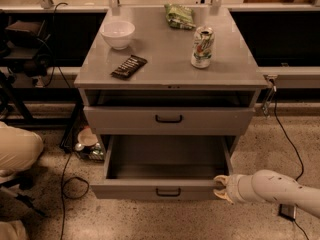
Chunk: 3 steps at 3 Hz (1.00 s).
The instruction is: Open middle drawer
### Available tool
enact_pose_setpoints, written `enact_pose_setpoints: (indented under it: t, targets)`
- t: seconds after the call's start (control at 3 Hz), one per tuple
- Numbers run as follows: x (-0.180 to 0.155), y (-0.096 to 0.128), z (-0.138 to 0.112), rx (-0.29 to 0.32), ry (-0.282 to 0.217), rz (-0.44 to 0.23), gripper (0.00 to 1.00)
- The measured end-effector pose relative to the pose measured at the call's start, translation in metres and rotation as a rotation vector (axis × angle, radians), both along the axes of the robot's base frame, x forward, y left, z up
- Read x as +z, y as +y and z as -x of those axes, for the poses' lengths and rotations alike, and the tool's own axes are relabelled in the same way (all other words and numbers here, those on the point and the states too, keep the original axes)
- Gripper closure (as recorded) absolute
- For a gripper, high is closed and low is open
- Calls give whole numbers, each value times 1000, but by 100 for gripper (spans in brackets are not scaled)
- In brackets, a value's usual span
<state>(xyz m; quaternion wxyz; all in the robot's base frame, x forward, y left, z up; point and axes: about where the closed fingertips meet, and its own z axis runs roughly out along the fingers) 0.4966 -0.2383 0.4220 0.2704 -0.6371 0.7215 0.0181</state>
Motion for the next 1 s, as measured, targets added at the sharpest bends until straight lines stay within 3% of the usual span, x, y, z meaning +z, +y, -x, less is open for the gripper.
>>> enact_pose_setpoints:
  t: [1.0]
  targets:
    - [0, -1, 2, -3, 6, -1, 100]
